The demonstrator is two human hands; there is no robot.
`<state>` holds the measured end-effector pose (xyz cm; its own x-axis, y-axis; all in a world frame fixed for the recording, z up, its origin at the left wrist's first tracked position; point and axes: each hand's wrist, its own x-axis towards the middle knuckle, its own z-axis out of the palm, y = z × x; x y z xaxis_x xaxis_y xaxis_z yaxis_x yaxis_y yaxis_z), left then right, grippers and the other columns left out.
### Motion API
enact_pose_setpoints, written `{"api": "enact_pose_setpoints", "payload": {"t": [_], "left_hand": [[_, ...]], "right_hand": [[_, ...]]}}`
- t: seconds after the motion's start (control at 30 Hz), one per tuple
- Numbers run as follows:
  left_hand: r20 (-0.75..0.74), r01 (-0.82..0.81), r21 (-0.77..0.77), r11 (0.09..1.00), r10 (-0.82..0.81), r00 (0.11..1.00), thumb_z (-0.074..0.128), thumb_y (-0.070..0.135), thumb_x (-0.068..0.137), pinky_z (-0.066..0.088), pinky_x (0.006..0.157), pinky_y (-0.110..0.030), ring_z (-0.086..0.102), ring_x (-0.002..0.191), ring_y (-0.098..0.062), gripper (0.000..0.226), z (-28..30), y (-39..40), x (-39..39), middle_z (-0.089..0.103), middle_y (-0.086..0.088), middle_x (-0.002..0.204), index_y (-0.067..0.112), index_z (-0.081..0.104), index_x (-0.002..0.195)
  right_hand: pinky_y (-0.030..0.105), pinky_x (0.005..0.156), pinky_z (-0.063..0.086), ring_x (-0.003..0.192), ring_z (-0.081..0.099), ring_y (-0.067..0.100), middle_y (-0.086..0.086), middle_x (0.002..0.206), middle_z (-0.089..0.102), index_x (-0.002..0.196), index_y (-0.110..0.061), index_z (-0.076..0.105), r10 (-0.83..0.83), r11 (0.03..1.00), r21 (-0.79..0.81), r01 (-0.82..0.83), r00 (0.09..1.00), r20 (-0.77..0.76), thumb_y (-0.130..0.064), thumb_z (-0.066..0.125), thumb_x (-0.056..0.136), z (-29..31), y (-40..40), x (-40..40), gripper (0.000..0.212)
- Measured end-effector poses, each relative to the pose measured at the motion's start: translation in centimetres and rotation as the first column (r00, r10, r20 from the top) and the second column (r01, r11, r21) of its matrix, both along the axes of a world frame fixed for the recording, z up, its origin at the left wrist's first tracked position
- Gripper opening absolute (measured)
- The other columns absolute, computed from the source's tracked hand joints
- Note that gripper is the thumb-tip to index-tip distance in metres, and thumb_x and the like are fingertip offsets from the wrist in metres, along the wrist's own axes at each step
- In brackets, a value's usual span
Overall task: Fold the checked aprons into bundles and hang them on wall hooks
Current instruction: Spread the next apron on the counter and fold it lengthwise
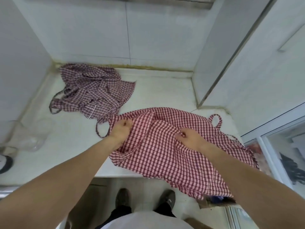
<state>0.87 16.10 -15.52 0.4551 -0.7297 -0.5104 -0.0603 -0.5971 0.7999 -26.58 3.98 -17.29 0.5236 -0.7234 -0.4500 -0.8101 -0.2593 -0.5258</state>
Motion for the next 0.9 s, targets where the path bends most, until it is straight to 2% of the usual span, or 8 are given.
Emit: {"api": "enact_pose_setpoints", "payload": {"t": [0.07,0.17,0.37,0.43,0.5,0.6,0.7,0.9], "left_hand": [[-0.163,0.001,0.025,1.0,0.003,0.987,0.036,0.08,0.086,0.039,0.111,-0.05,0.053,0.125,-0.03,0.086,0.4,-0.1,0.5,0.055,-0.008,0.141,0.017,0.048,0.142],[-0.289,0.29,0.074,0.954,-0.258,0.922,0.033,0.087,0.08,0.041,0.108,-0.046,0.05,0.128,-0.031,0.097,1.0,1.0,0.8,0.048,-0.009,0.145,0.021,0.034,0.151],[0.04,0.663,0.48,0.575,-0.769,0.638,0.078,0.057,0.075,0.035,0.115,-0.036,0.039,0.14,-0.024,0.101,-1.5,3.8,1.4,0.039,0.0,0.153,0.02,0.026,0.153],[0.194,0.624,0.442,0.645,-0.747,0.635,0.066,0.041,0.09,0.04,0.11,-0.033,0.048,0.132,-0.026,0.066,-3.2,5.0,1.7,0.049,-0.004,0.144,0.017,0.04,0.146],[0.233,0.533,0.353,0.769,-0.623,0.746,0.05,0.031,0.101,0.04,0.107,-0.032,0.05,0.128,-0.027,0.045,-4.0,5.9,2.5,0.052,-0.007,0.143,0.015,0.046,0.143],[0.064,0.328,0.293,0.898,-0.361,0.93,0.041,0.034,0.105,0.041,0.101,-0.03,0.054,0.125,-0.028,0.045,-3.5,6.9,4.7,0.054,-0.011,0.142,0.009,0.049,0.141],[0.046,0.25,0.333,0.909,-0.281,0.959,0.04,0.036,0.105,0.042,0.097,-0.03,0.057,0.119,-0.029,0.047,-3.8,8.6,6.5,0.057,-0.015,0.138,0.003,0.054,0.136],[0.179,0.2,0.422,0.884,-0.298,0.938,0.026,0.045,0.105,0.037,0.113,-0.043,0.05,0.129,-0.036,0.058,-4.8,10.0,6.6,0.049,-0.016,0.146,0.005,0.046,0.142]], "right_hand": [[0.044,0.078,0.055,0.08,0.066,0.03,0.011,0.087,0.068,0.087,-0.01,0.063,-0.048,0.997,-0.055,0.052,0.996,0.074,-0.046,0.053,0.098,2.0,-1.7,0.6,0.039],[0.032,0.073,0.049,0.08,0.063,0.017,0.002,0.088,0.066,0.089,-0.014,0.063,-0.08,0.99,-0.103,0.092,0.99,0.116,-0.048,0.057,0.096,4.1,-4.0,1.6,0.035],[0.028,0.073,0.037,0.09,0.058,0.025,0.008,0.097,0.062,0.1,-0.009,0.061,-0.171,0.942,-0.262,0.21,0.972,0.163,-0.041,0.06,0.096,4.7,-7.6,4.6,0.032],[0.029,0.082,0.04,0.103,0.058,0.028,0.014,0.116,0.063,0.118,-0.005,0.06,-0.171,0.957,-0.224,0.182,0.983,0.068,-0.045,0.057,0.097,3.8,-7.8,5.2,0.045],[0.033,0.103,0.04,0.124,0.053,0.029,0.012,0.14,0.055,0.137,-0.006,0.051,-0.083,0.994,-0.074,0.078,0.994,-0.065,-0.053,0.059,0.093,2.4,-7.3,5.0,0.065],[0.038,0.115,0.032,0.134,0.046,0.025,0.006,0.151,0.045,0.147,-0.014,0.042,0.188,0.979,0.139,-0.151,0.932,-0.309,-0.054,0.065,0.089,0.3,-6.9,3.5,0.075],[0.039,0.113,0.036,0.127,0.052,0.024,0.006,0.147,0.05,0.143,-0.017,0.048,0.275,0.956,0.191,-0.221,0.9,-0.338,-0.058,0.056,0.092,0.3,-7.9,2.9,0.066],[0.034,0.065,0.043,0.078,0.058,0.028,0.013,0.089,0.063,0.094,-0.009,0.056,0.015,0.908,-0.414,-0.06,0.994,-0.112,-0.065,0.052,0.09,2.6,-10.4,6.8,0.057]]}}
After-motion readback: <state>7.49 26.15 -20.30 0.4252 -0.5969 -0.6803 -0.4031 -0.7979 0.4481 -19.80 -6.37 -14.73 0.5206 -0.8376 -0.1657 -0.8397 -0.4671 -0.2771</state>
